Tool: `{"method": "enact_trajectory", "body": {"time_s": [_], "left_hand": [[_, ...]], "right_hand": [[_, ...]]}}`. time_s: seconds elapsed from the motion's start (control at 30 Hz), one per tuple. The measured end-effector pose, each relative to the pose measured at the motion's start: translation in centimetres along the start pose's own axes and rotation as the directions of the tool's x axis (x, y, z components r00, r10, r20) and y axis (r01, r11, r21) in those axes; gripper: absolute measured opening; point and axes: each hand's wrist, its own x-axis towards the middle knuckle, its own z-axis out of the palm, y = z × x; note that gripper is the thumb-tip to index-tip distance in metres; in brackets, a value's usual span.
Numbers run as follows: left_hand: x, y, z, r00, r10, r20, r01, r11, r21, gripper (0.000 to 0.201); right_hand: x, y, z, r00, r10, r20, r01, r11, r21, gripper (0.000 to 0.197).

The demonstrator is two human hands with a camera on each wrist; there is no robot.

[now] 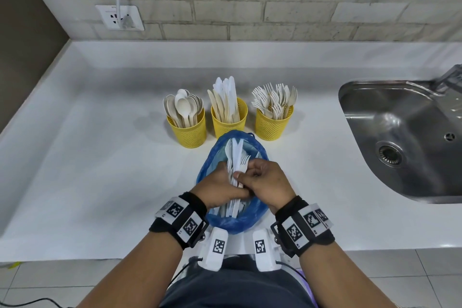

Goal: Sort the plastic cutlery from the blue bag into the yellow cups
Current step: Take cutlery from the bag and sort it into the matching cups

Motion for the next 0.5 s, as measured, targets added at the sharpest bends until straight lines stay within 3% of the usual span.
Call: {"method": "enact_trajectory", "body": {"time_s": [0.1, 0.17, 0.37, 0.43, 0.5], "left_hand": [[-0.1, 0.1, 0.2, 0.995, 0.096, 0.001, -0.096, 0.995, 0.030, 0.057], [-0.5, 0.5, 0.3, 0.993, 0.122, -0.005, -0.121, 0.991, 0.060, 0.041], [-1.0, 0.3, -0.5, 0.989, 0.147, -0.021, -0.143, 0.982, 0.121, 0.013], [-1.3, 0.4, -0.7, 0.982, 0.184, 0.034, -0.187, 0.970, 0.154, 0.012], [-1.8, 0.9, -0.9, 0.971, 0.220, 0.089, -0.231, 0.963, 0.140, 0.024]], "right_hand": [[-0.2, -0.6, 0.2, 1.000, -0.020, -0.013, 0.020, 0.999, -0.029, 0.010], [-0.2, -0.7, 0.1, 0.999, -0.022, -0.026, 0.020, 0.997, -0.072, 0.018], [0.0, -1.6, -1.0, 0.968, -0.101, -0.229, 0.081, 0.992, -0.096, 0.018], [0.3, -1.9, -1.2, 0.949, -0.149, -0.279, 0.126, 0.987, -0.096, 0.023], [0.5, -2.3, -1.4, 0.937, -0.170, -0.307, 0.154, 0.985, -0.075, 0.021]]}}
